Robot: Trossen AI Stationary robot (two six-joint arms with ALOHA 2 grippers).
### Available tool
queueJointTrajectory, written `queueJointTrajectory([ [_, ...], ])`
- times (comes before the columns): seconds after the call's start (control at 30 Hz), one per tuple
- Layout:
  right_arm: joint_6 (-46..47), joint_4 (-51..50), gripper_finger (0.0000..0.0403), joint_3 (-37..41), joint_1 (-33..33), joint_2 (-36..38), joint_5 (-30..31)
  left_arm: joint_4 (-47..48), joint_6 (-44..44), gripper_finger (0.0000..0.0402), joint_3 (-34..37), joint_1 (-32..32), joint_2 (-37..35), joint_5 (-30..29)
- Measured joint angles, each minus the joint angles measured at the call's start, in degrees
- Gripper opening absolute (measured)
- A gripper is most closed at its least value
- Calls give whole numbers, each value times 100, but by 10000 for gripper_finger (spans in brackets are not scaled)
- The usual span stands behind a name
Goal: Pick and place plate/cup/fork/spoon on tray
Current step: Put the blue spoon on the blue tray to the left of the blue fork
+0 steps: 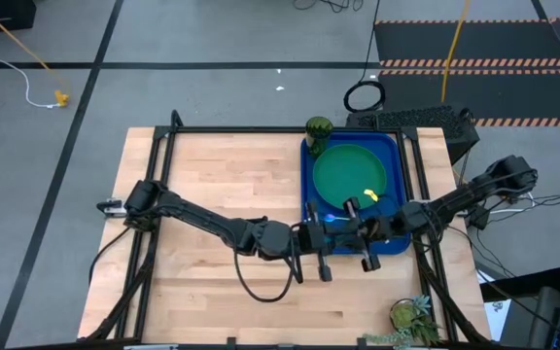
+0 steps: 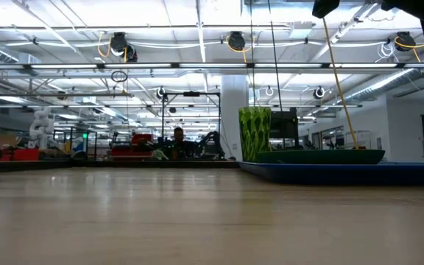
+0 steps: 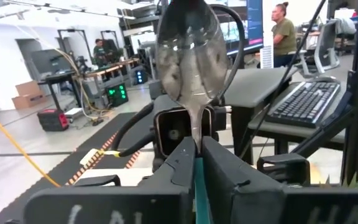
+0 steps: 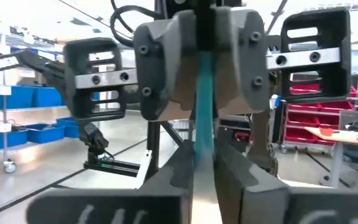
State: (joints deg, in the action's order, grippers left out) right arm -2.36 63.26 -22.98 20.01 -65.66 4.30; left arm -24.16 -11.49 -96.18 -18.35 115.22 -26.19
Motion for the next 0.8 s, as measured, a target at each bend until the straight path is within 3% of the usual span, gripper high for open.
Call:
queueJointTrajectory([
  [0.2,367,-157,31,0,2,206,-31,254,-55,69,-1,-4,-5,-1],
  [0.4,905,-831,22,-1,-2,735,15,1645,-60,105,0,-190,-468,-435],
  [0.57,1529,-1863,9,-4,-143,1160,15,2597,-23,114,0,-435,-963,-812],
  [0.8,2228,-2843,0,-4,-523,1039,-50,2883,-1090,115,-2,-737,-1042,-951],
])
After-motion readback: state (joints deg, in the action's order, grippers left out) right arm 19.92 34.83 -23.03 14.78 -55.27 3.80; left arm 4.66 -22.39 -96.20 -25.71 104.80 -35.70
